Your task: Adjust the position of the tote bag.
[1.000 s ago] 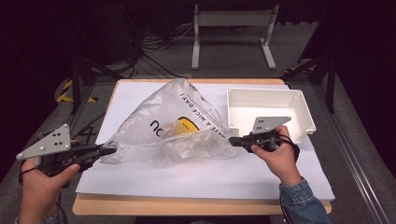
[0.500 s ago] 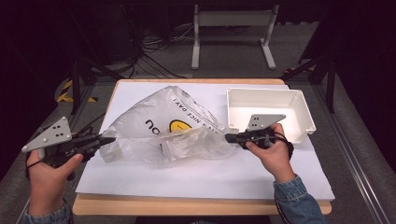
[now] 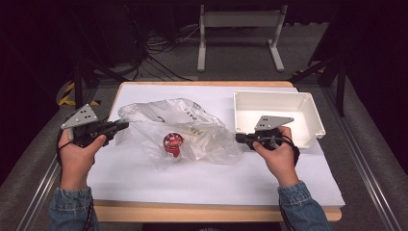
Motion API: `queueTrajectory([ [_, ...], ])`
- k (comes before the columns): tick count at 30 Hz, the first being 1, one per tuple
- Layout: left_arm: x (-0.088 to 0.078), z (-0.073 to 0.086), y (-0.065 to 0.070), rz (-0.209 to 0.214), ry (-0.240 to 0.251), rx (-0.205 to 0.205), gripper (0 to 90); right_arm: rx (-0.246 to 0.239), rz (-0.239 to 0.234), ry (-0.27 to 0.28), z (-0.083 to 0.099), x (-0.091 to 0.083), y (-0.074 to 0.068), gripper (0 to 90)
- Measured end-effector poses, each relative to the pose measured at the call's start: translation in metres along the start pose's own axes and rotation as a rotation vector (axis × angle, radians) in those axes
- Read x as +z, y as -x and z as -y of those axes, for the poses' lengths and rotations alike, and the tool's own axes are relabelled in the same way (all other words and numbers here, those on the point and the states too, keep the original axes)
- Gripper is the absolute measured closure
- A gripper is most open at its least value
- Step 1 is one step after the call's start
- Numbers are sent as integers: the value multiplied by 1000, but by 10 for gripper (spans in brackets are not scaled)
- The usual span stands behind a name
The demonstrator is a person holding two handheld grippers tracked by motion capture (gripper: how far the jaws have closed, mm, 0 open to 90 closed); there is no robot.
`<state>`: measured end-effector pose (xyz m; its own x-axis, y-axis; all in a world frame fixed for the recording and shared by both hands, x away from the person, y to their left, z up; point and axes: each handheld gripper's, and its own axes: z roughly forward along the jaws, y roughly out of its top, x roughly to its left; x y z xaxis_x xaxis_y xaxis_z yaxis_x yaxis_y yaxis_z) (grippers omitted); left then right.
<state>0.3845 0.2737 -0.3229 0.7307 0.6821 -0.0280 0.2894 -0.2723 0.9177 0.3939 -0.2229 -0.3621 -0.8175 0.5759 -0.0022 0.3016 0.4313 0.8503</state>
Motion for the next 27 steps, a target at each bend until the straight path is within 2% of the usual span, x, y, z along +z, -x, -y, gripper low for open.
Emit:
queueTrajectory([
  [3, 11, 1, -6, 6, -4, -14, 889, 17, 11, -6, 3, 2, 0, 900],
  [9, 29, 2, -11, 14, -17, -12, 884, 39, 23, -37, 10, 8, -1, 900],
  [13, 41, 6, -17, 2, -32, -15, 886, 62, 32, -76, 19, 14, -1, 900],
  [20, 57, 17, -28, -1, -74, -57, 891, 92, 32, -128, 31, 23, 1, 900],
  [21, 59, 18, -29, -4, -78, -52, 891, 92, 32, -128, 31, 23, 1, 900],
  [24, 66, 23, -33, -6, -106, -74, 894, 101, 33, -141, 35, 25, 1, 900],
  [27, 69, 26, -35, -7, -116, -79, 895, 106, 39, -145, 37, 25, 2, 900],
])
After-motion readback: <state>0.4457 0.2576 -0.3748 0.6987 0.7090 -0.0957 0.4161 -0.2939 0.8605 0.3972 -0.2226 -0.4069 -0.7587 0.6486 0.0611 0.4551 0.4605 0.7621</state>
